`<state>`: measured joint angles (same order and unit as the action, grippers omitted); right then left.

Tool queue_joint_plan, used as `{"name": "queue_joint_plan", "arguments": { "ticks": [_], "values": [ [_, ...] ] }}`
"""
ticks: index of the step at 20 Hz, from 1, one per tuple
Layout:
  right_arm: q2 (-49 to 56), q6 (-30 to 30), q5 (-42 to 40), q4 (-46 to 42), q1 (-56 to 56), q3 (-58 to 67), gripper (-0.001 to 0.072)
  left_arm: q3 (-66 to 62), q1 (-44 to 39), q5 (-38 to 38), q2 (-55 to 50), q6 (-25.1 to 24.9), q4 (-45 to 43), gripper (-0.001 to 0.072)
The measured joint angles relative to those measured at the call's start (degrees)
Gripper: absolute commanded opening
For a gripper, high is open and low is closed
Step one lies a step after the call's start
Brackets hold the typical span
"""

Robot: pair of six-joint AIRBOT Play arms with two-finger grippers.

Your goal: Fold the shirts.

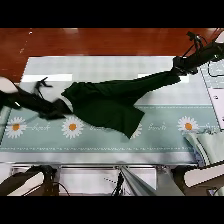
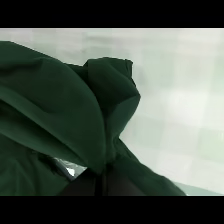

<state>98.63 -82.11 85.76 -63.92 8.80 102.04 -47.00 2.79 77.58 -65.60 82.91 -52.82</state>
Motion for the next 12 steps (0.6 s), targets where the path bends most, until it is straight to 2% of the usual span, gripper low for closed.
{"name": "queue_joint_plan", "arguments": {
  "ticks": [5,12],
  "values": [
    [0.0,1.07,-0.26,-0.66,-0.02,0.0,0.0032,11.93,-11.8,-13.46,-1.03,-0.13,7.96,0.0539],
    [0.0,2.14,-0.5,-1.07,0.0,0.0,0.0031,14.56,-17.33,-25.35,-8.39,-4.85,21.97,0.0538]
  ]
}}
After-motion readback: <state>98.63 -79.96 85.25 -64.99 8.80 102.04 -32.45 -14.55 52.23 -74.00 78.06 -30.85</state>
